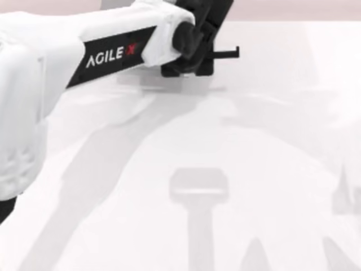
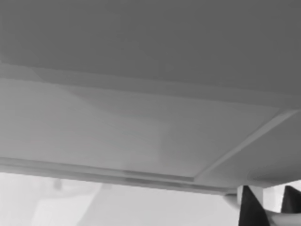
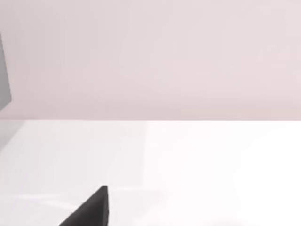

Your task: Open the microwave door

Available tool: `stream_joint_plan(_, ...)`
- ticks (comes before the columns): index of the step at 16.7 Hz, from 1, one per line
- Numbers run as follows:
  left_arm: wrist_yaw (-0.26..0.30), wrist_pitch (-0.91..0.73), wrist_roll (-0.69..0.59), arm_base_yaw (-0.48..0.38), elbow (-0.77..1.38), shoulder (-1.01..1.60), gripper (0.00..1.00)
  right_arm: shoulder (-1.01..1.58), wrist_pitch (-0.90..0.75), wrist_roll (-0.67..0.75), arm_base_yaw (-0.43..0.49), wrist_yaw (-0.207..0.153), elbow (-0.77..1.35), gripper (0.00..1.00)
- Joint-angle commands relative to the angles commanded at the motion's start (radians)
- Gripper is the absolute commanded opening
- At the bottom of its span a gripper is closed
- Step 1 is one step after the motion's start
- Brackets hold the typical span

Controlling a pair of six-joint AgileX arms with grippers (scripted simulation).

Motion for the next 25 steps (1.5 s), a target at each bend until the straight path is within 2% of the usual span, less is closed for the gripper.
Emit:
stream_joint_plan(5,0.022,0.043,0.042,0.009,-0.062,-0.044,0.0,0.0,0.0,0.0,0.0,0.0,0.0,1.0)
stream_joint_plan(25,0.022,0.043,0.043,0.009,-0.063,-0.045,0.0,0.0,0.0,0.0,0.0,0.0,0.0,1.0)
